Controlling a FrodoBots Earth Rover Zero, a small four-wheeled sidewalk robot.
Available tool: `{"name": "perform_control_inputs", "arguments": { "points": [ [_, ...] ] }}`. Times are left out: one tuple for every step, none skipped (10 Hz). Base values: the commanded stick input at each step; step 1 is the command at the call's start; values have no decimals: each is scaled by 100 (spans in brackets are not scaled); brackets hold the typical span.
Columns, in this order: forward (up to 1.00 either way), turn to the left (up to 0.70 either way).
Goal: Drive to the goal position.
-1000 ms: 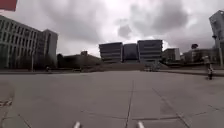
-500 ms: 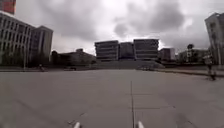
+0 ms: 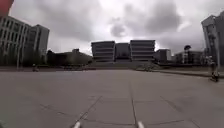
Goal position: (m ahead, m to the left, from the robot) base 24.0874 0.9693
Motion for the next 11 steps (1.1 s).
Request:
{"name": "perform_control_inputs", "arguments": {
  "points": [
    [100,0],
    [100,0],
    [100,0],
    [100,0],
    [100,0],
    [100,0],
    [100,0],
    [100,0],
    [100,0],
    [100,0],
    [100,0]
  ]
}}
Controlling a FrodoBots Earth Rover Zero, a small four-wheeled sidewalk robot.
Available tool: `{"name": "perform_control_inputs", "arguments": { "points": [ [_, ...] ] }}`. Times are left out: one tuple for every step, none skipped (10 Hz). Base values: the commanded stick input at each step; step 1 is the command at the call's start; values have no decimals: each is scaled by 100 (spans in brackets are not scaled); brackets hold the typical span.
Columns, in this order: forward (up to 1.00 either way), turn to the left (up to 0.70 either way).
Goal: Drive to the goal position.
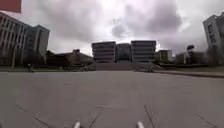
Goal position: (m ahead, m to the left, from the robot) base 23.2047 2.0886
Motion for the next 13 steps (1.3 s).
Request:
{"name": "perform_control_inputs", "arguments": {
  "points": [
    [100,-6],
    [100,-35],
    [100,-40],
    [100,-40],
    [100,-40],
    [100,0],
    [100,0],
    [100,0],
    [100,0],
    [100,0],
    [100,0],
    [100,0],
    [100,0]
  ]
}}
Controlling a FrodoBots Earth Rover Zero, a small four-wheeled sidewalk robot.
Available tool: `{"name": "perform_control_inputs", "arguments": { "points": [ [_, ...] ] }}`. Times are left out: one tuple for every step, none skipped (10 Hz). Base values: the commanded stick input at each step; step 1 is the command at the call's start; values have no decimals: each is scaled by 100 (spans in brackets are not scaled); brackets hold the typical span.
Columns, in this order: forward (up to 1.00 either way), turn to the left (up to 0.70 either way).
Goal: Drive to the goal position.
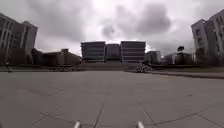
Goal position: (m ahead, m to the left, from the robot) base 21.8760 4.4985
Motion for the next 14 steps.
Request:
{"name": "perform_control_inputs", "arguments": {
  "points": [
    [100,0],
    [100,0],
    [100,0],
    [100,0],
    [100,0],
    [100,0],
    [100,0],
    [100,0],
    [100,0],
    [100,0],
    [100,0],
    [99,0],
    [98,0],
    [98,0]
  ]
}}
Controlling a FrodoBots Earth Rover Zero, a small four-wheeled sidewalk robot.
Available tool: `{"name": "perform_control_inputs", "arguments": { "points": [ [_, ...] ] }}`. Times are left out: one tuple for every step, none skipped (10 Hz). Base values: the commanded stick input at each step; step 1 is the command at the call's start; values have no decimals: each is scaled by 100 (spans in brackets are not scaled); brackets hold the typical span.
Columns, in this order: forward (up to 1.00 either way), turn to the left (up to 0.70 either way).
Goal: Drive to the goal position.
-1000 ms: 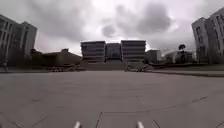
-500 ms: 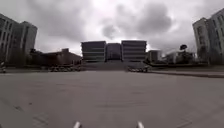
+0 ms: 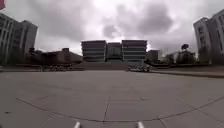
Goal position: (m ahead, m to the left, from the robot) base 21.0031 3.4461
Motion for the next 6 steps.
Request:
{"name": "perform_control_inputs", "arguments": {
  "points": [
    [98,0],
    [98,0],
    [98,0],
    [98,0],
    [98,0],
    [98,0]
  ]
}}
